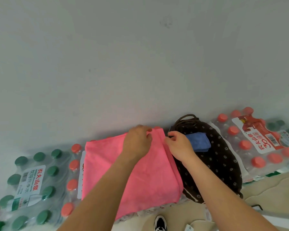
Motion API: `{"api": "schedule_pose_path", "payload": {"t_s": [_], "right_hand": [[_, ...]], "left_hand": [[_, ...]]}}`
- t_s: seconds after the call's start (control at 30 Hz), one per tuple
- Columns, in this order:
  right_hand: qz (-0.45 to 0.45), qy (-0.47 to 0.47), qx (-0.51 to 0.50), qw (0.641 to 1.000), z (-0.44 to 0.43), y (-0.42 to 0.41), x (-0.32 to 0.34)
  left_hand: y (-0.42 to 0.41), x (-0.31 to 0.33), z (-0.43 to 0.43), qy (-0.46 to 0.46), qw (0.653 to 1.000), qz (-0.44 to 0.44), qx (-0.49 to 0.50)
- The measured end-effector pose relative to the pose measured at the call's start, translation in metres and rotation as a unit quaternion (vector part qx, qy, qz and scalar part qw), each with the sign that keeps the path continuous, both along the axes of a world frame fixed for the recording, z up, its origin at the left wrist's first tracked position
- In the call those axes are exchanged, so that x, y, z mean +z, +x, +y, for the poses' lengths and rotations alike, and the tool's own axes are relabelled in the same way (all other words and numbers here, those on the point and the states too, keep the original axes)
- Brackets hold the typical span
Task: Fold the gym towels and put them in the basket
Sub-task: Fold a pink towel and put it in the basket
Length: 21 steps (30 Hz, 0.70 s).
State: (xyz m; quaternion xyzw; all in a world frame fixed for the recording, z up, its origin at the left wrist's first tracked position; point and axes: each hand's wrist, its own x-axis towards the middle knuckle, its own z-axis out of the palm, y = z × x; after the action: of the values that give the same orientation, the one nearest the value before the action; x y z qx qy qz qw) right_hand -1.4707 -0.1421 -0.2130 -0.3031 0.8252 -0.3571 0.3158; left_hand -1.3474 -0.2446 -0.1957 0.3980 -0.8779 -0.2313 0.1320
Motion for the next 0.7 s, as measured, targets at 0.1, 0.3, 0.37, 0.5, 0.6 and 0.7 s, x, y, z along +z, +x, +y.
{"api": "schedule_pose_path", "payload": {"t_s": [0.1,0.3,0.37,0.5,0.6,0.7], "right_hand": [[-0.036,-0.013,-0.018,0.999,-0.014,-0.01,-0.006],[-0.104,-0.082,-0.053,0.99,-0.034,-0.014,-0.017],[-0.129,-0.095,-0.075,0.984,-0.038,-0.016,-0.023],[-0.134,-0.118,-0.085,0.98,-0.04,-0.018,-0.027],[-0.151,-0.127,-0.085,0.977,-0.04,-0.018,-0.027],[-0.158,-0.132,-0.086,0.975,-0.041,-0.017,-0.028]], "left_hand": [[-0.017,-0.015,-0.014,-0.005,0.999,-0.038,0.002],[-0.025,-0.027,-0.025,0.012,1.0,-0.023,0.016],[-0.027,-0.025,-0.025,0.023,0.999,-0.016,0.03],[-0.026,-0.027,-0.023,0.03,0.998,-0.011,0.045],[-0.027,-0.027,-0.024,0.029,0.999,-0.03,0.034],[-0.028,-0.025,-0.027,0.032,0.999,-0.02,0.037]]}}
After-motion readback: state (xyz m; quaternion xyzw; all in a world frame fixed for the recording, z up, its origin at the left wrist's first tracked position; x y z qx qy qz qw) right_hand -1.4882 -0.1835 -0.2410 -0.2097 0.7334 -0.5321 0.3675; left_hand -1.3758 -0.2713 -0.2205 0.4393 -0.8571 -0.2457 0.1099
